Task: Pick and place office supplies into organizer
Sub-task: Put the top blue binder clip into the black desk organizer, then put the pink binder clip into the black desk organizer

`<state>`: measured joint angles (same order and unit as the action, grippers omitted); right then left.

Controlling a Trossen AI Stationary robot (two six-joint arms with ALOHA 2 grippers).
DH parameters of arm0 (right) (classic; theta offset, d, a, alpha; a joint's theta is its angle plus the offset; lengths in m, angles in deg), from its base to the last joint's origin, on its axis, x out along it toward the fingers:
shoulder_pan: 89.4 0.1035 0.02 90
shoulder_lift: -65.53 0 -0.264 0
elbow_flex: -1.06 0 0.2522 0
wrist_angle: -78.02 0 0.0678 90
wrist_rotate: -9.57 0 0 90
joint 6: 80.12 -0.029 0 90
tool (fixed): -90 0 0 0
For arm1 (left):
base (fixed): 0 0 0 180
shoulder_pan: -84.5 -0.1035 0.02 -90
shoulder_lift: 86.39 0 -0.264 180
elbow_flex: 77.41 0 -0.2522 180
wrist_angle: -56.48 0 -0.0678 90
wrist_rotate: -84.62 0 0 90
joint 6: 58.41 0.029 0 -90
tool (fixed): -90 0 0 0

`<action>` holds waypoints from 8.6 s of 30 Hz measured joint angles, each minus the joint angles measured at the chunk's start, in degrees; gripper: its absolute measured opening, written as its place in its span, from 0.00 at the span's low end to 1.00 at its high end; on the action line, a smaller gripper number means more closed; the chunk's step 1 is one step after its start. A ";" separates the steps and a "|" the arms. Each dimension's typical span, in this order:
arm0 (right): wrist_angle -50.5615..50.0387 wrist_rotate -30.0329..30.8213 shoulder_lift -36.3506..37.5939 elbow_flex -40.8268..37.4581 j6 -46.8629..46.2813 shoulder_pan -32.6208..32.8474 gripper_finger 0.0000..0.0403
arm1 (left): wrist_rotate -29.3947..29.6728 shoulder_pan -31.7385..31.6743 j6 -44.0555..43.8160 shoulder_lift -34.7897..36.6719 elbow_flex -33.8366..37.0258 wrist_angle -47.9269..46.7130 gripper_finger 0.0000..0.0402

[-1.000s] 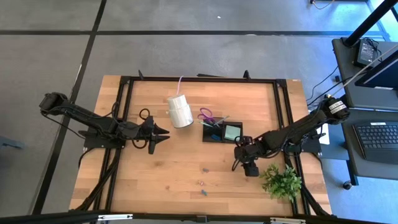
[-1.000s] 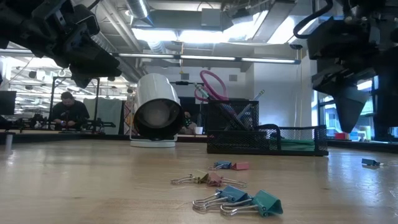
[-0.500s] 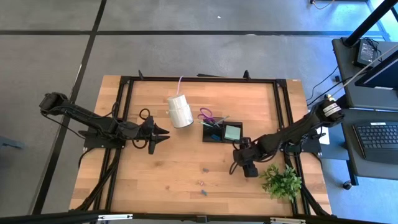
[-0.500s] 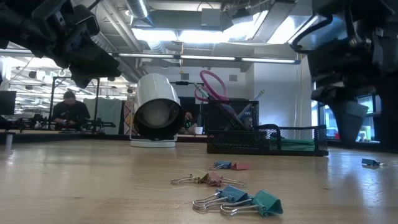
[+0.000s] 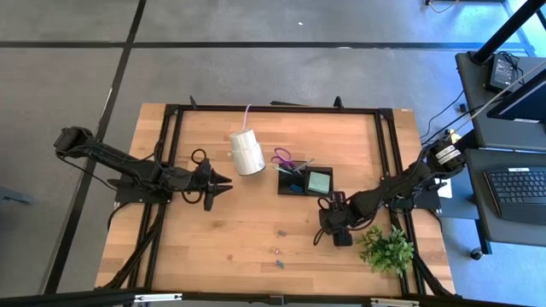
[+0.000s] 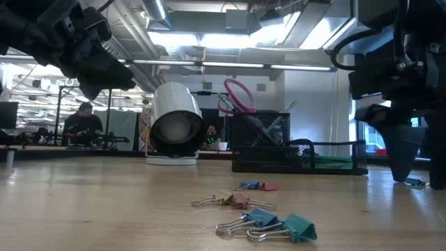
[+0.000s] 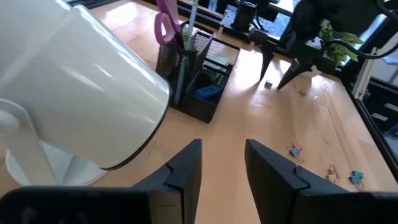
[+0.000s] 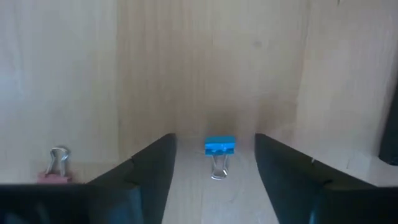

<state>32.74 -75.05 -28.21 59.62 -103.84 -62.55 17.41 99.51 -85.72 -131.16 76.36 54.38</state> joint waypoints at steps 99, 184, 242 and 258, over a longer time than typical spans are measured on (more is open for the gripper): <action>7.27 12.56 -9.88 17.46 20.93 -18.95 0.17 | 1.55 0.00 -0.50 0.00 0.00 -2.45 0.29; -13.04 -4.10 -5.11 15.58 -30.28 14.34 0.33 | 1.68 0.00 -1.95 -0.11 0.00 -4.27 0.29; -7.20 -2.92 -8.39 11.32 -30.00 15.47 0.46 | 1.51 0.00 -1.95 -0.10 0.02 -5.95 0.29; -8.23 -3.14 -8.59 11.17 -29.98 15.41 0.16 | 1.54 0.00 -1.95 -0.09 0.01 -5.94 0.29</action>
<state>24.51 -78.19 -36.80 70.79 -133.81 -47.14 18.95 99.51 -87.66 -131.25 76.37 48.44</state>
